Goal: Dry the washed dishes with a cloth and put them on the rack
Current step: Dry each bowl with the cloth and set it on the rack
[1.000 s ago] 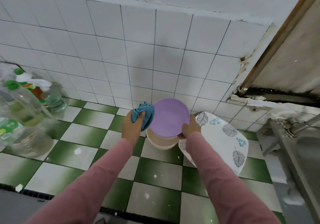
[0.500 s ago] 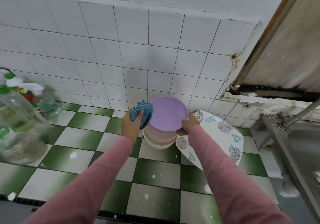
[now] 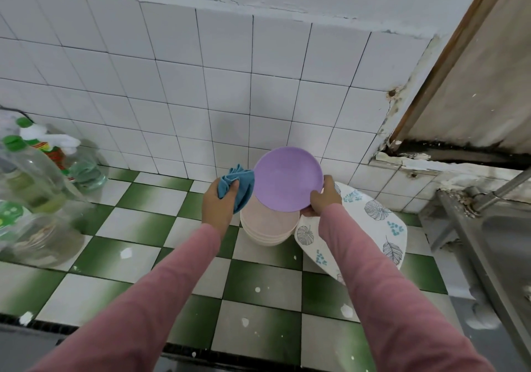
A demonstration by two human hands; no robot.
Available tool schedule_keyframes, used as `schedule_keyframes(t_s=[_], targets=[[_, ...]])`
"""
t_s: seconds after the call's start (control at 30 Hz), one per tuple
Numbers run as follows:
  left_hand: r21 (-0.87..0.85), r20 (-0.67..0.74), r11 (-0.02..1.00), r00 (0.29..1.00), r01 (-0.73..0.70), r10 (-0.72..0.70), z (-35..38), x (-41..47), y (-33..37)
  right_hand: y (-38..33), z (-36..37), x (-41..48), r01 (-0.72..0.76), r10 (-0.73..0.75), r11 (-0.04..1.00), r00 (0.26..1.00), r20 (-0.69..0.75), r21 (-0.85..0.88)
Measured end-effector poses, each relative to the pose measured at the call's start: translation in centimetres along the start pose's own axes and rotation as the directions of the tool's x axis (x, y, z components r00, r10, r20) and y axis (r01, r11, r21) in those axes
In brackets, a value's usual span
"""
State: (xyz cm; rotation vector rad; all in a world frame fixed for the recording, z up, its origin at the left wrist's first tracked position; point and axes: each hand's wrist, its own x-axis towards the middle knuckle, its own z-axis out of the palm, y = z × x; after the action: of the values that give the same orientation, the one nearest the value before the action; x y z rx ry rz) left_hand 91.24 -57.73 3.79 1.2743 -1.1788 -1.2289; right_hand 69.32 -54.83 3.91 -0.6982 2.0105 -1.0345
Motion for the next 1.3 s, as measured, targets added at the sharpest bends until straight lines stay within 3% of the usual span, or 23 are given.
schedule_keyframes(t_s=[0.6,1.0,1.3], targets=[[0.015,0.035,0.999,0.998,0.043,-0.043,0.8,-1.9,-1.0,3.4,0.6,-2.1,0.081,-0.102,0.98,0.989,-0.111,-0.179],[0.033,0.032,0.999,0.999,0.039,-0.04,0.2,-2.5,-1.1,2.4,1.5,-3.4,0.121,-0.107,0.991,0.969,-0.224,0.051],[0.021,0.004,0.998,0.998,0.064,-0.064,0.4,-3.0,-1.4,1.4,1.4,-4.5,0.272,-0.22,0.944,0.94,-0.26,0.185]])
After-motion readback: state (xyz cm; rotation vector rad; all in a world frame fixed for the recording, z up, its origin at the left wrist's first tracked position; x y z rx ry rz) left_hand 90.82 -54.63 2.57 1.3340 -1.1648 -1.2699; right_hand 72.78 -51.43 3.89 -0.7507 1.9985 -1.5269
